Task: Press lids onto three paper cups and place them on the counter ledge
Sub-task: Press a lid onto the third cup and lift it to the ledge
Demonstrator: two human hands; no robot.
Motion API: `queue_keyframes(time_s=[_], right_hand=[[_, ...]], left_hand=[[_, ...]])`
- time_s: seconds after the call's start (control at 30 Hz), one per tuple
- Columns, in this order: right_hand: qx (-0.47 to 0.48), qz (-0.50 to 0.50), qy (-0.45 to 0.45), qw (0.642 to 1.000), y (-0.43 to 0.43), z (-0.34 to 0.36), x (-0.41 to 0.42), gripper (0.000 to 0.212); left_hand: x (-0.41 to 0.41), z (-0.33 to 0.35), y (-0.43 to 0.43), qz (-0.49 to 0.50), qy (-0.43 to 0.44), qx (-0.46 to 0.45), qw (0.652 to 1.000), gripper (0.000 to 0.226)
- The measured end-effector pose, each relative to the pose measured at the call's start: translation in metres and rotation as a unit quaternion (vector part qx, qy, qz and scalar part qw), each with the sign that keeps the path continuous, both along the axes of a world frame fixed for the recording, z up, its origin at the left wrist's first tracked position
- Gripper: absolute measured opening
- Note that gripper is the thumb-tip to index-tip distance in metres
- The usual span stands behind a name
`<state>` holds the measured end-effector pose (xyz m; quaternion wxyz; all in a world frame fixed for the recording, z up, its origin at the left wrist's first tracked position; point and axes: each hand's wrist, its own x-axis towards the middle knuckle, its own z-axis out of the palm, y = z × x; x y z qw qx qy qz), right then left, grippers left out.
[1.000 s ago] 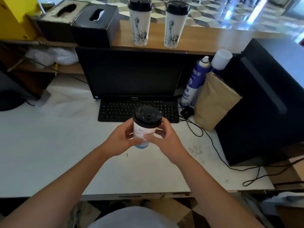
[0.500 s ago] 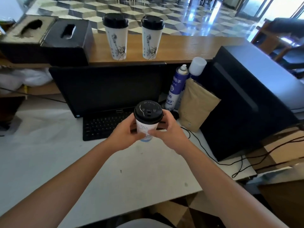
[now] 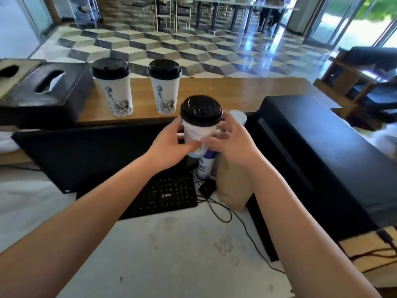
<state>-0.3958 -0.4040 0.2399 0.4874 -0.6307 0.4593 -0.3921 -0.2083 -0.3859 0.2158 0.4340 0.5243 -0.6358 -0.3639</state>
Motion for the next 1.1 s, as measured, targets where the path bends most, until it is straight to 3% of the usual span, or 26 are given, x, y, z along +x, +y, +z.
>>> queue_keyframes(time_s=[0.1, 0.27, 0.5, 0.93, 1.1], right_hand=[[-0.015, -0.025, -0.032, 0.999, -0.038, 0.014, -0.007, 0.068], [-0.037, -0.044, -0.032, 0.998, -0.086, 0.021, -0.003, 0.065], [-0.033, -0.05, -0.011, 0.998, -0.137, 0.01, 0.01, 0.067], [-0.001, -0.096, 0.0, 0.995, -0.168, -0.017, 0.008, 0.071], [0.007, -0.124, 0.006, 0.992, -0.167, -0.021, 0.008, 0.063]], left_hand=[[-0.012, 0.019, -0.036, 0.004, 0.015, -0.031, 0.999, 0.054], [-0.021, 0.027, -0.088, 0.039, 0.026, -0.028, 0.999, 0.06], [-0.024, 0.017, -0.135, 0.07, 0.03, 0.009, 0.997, 0.051], [-0.034, 0.003, -0.166, 0.053, 0.045, 0.025, 0.997, 0.055], [-0.037, 0.003, -0.171, 0.047, 0.035, 0.014, 0.998, 0.053]])
